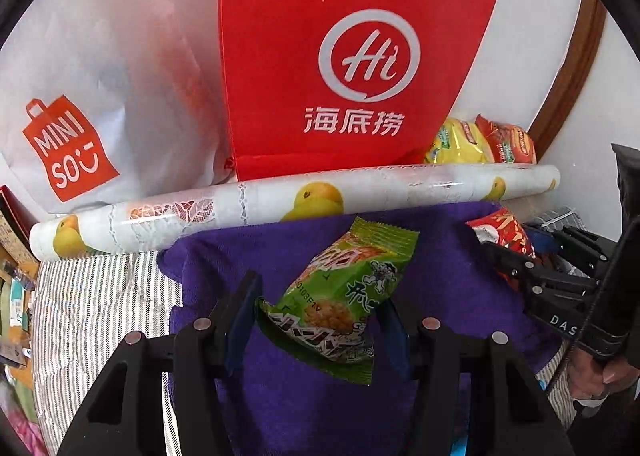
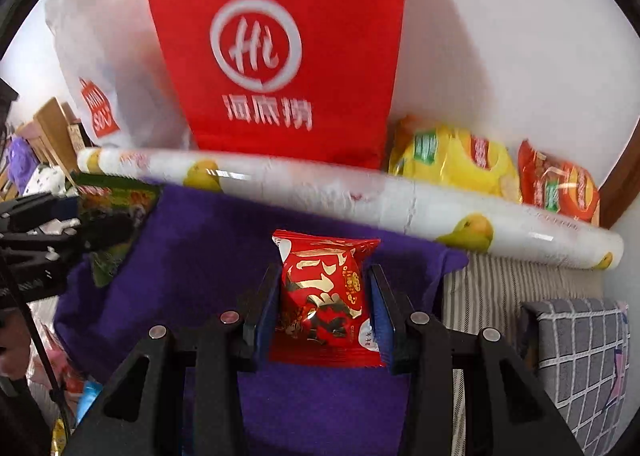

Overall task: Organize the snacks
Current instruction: 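Carry the green bag and red packet up onto the purple towel, then open the right tool to drop the red packet while the left tool drops the green bag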

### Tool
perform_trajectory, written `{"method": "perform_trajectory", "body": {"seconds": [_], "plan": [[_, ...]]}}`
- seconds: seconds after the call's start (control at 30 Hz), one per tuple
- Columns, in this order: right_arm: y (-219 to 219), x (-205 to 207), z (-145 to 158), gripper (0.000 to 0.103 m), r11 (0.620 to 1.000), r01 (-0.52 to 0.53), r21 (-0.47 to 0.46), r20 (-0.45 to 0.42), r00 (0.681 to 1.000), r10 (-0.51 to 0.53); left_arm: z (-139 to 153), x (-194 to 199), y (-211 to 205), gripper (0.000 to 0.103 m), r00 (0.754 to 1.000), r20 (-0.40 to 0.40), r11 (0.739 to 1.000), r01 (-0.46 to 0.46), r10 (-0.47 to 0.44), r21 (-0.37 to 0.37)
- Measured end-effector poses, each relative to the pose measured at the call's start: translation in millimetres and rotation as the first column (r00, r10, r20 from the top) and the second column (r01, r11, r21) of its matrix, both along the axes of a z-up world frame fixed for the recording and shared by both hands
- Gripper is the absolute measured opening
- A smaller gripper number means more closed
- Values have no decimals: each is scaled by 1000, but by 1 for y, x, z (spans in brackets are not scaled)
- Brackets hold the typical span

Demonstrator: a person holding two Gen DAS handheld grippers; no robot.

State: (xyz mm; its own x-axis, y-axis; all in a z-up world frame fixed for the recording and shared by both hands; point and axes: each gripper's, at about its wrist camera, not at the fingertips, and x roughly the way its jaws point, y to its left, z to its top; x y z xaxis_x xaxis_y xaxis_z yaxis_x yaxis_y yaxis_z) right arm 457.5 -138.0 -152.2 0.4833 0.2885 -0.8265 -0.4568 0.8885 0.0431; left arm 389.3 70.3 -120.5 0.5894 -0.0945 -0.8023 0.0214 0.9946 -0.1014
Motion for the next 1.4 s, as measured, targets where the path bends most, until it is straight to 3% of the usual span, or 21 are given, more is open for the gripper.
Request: {"method": "perform_trajectory", "body": {"seconds": [0.8,0.93,1.13,1.3,1.4], "plan": [[5,9,-23,43,998,-7,-58,-53,999,4,-29,13,-12,54,994,-110,998,4,3,63],[3,7,-17,67,999,-5,-34,-29,1000,4,-32,16,-15,55,992,-123,998,3,4,57],[9,0,-5,70,999,-29,-41,20,999,30,-35,18,-19,55,989,-147,999,20,-16,28],[9,0,-2,70,999,-21,-25,22,1000,21,-33,18,-19,74,990,-137,1000,18,-17,11],[7,0,0,70,1000,-5,-14,26,1000,5,-29,16,-18,76,992,-124,1000,8,-6,14]]}}
